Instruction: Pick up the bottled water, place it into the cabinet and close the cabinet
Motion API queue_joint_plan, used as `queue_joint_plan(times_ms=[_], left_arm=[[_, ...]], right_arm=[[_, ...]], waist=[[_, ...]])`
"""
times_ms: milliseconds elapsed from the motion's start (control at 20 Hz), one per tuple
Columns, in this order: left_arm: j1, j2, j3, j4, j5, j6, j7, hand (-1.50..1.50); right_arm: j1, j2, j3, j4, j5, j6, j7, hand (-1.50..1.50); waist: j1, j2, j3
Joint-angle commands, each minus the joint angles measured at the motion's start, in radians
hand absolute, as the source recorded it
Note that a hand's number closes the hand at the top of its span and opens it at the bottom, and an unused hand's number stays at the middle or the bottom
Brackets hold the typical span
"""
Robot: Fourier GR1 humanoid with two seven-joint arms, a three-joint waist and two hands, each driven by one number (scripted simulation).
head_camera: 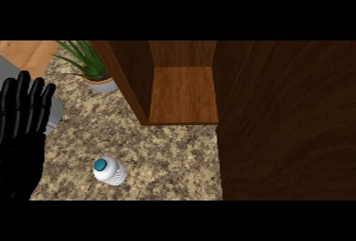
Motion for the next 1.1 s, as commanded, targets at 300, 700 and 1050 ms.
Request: queue_joint_plan(times_ms=[300, 700, 1050], left_arm=[[0.278, -0.076, -0.138, -0.193, -0.027, 0.235, 0.112, -1.50], [0.450, -0.078, -0.467, -0.461, -0.243, 0.439, 0.243, -1.50], [0.443, -0.068, -0.646, -0.438, -0.408, 0.577, 0.264, -1.50]], right_arm=[[0.169, 0.009, 0.131, -0.103, -0.105, 0.123, 0.056, -1.50], [0.241, -0.019, 0.169, -0.331, -0.180, 0.130, 0.228, -1.50], [0.254, -0.006, 0.257, -0.488, -0.124, 0.078, 0.361, -1.50]], waist=[[0.036, 0.018, -0.007], [0.019, 0.026, -0.004], [0.016, 0.024, -0.004]])
